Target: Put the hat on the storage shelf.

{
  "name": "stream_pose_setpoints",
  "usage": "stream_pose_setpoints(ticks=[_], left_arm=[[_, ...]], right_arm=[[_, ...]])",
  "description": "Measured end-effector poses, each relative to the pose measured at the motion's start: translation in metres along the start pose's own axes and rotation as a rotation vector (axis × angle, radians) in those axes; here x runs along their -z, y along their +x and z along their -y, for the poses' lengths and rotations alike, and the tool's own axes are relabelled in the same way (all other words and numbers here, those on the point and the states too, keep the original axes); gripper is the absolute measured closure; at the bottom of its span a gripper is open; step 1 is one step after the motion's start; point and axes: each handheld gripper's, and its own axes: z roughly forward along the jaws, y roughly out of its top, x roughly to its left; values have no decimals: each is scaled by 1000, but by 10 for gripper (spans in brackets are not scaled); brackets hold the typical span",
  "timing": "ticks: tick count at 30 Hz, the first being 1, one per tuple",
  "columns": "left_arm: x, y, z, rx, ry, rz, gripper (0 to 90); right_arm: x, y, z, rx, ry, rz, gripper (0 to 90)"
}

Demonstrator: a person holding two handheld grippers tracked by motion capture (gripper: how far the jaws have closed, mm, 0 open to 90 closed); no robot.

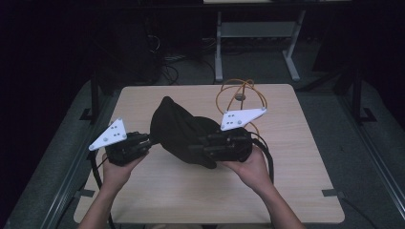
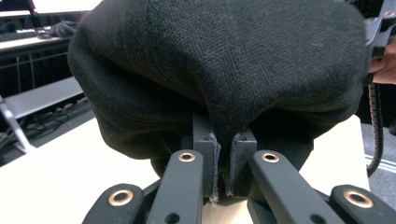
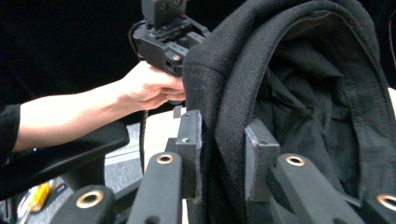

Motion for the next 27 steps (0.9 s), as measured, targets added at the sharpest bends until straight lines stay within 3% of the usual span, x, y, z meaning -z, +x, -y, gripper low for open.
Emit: stream_pose_setpoints(ticks=[4,5,7,13,15,16,20,27], left_arm=[[-1,1,-13,-21,6,-9,852],[-2,2,-20,-37,27,-22,853],[-2,3,-22,-40,36,-26,853],[1,10,-25,-26,58,-37,852],[2,12,-25,-22,57,-38,852],[3,14,-25,-11,50,-39,853],[3,20,-27,13,35,-38,853],[-3,27,-35,12,55,-36,852]], right_arm=[[3,-1,1,3,-8,19,611],[5,-1,3,16,6,54,555],[7,-1,5,19,11,61,534],[24,-9,32,-5,-4,101,392],[27,-10,35,-2,0,111,382],[34,-12,45,-7,13,143,361],[46,-17,62,-9,33,190,333],[68,-25,86,-37,29,255,318]])
